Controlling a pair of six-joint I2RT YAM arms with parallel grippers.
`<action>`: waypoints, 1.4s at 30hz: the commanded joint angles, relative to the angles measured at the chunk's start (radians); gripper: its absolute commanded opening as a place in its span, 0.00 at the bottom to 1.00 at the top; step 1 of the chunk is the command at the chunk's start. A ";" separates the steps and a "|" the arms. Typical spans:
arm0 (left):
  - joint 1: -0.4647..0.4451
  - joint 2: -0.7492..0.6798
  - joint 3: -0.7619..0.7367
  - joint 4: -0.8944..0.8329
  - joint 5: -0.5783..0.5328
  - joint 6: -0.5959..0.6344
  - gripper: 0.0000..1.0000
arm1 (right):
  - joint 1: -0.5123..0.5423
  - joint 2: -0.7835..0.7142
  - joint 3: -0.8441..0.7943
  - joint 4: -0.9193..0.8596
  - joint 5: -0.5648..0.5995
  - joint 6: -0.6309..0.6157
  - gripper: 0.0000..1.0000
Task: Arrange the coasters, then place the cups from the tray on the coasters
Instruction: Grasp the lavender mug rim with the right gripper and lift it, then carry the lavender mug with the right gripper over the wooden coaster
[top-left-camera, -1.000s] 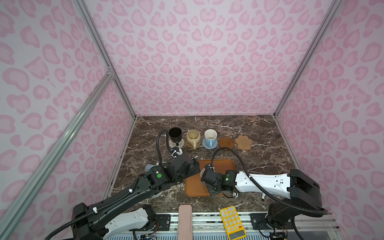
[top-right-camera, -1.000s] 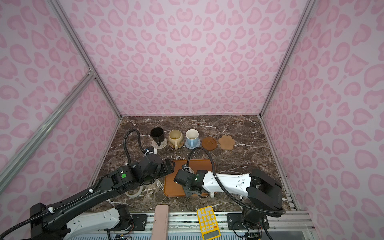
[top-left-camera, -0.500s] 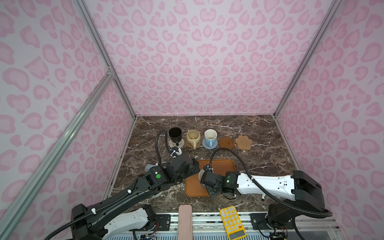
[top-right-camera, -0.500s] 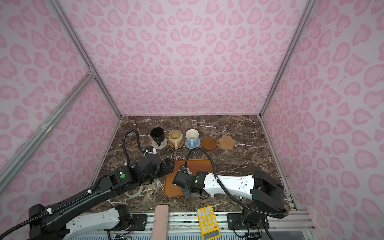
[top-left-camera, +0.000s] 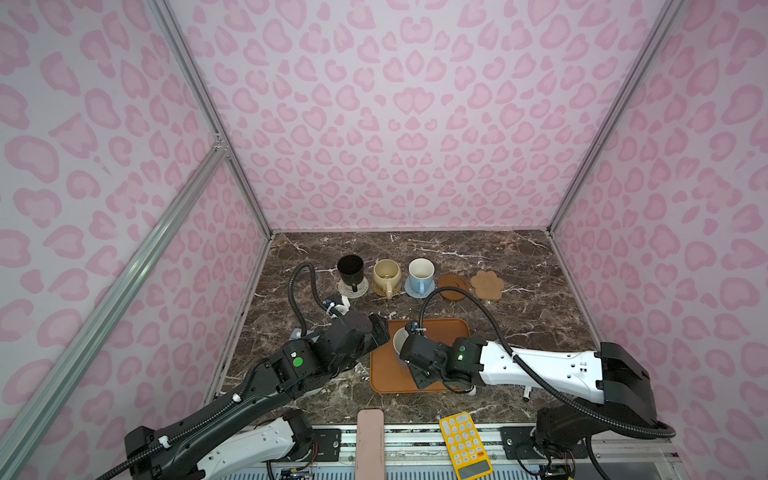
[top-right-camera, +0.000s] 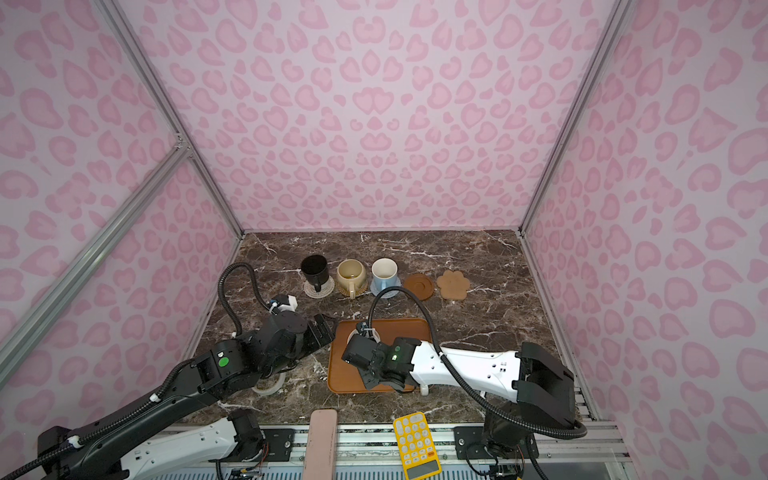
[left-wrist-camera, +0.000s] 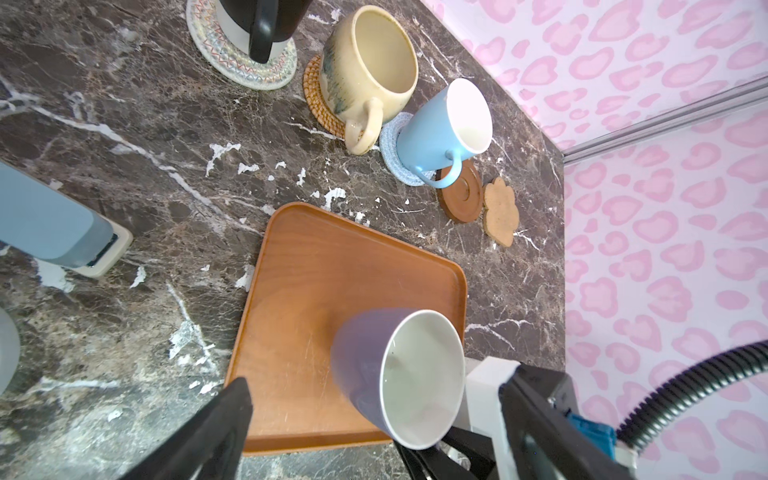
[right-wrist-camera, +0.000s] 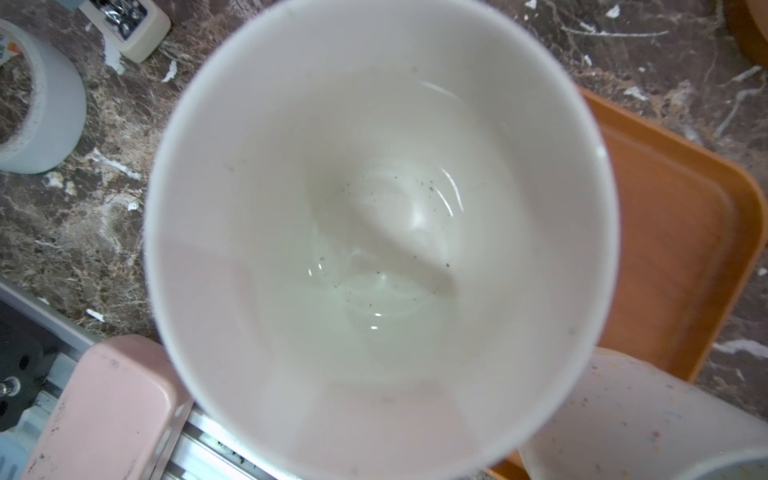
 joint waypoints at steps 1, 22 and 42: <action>0.006 -0.001 0.025 0.049 0.011 0.033 0.97 | -0.009 -0.004 0.036 -0.006 0.064 -0.001 0.00; 0.037 0.186 0.223 0.188 0.149 0.231 0.97 | -0.234 -0.093 0.089 -0.051 0.088 -0.068 0.00; 0.081 0.592 0.518 0.262 0.330 0.269 0.97 | -0.654 -0.060 0.090 0.031 -0.020 -0.244 0.00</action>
